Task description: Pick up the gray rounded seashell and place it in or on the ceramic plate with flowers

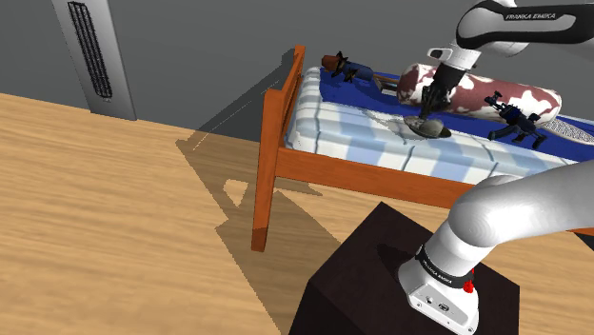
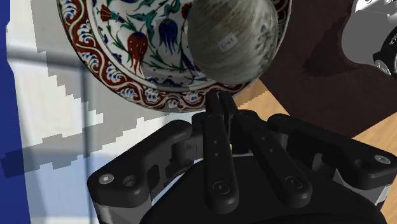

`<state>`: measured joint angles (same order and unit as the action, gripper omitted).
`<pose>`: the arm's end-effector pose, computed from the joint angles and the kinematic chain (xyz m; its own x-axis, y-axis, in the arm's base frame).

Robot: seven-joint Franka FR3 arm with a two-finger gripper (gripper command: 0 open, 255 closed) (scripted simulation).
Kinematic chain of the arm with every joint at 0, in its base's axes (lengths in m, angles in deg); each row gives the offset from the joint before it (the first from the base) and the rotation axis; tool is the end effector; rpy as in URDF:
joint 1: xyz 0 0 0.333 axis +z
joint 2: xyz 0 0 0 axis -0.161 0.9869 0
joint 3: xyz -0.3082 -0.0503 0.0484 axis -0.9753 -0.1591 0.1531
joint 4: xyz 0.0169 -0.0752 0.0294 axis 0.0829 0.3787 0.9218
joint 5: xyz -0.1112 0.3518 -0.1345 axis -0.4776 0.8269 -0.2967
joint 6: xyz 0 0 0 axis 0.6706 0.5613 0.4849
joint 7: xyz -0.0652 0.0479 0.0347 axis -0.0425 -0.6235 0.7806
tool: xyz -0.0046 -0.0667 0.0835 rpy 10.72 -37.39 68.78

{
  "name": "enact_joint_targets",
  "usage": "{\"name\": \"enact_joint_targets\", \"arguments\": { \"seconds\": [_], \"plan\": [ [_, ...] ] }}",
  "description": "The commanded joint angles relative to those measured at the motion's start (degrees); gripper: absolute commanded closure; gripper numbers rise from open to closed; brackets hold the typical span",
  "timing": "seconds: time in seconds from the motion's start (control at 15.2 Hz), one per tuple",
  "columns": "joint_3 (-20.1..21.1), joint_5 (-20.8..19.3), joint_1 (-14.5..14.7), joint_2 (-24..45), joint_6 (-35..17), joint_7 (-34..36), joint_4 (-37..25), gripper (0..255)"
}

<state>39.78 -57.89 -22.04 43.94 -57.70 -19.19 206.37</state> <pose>0.2516 -0.2941 0.5413 0.6503 0.7565 0.0687 0.7569 -0.6530 0.0262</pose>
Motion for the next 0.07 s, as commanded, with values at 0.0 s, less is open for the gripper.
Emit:
{"name": "enact_joint_targets", "arguments": {
  "seconds": [0.0],
  "plan": [
    [0.3, 0.3, 0.2, 0.2, 1.6, 0.0, -1.7, 255]
  ]
}}
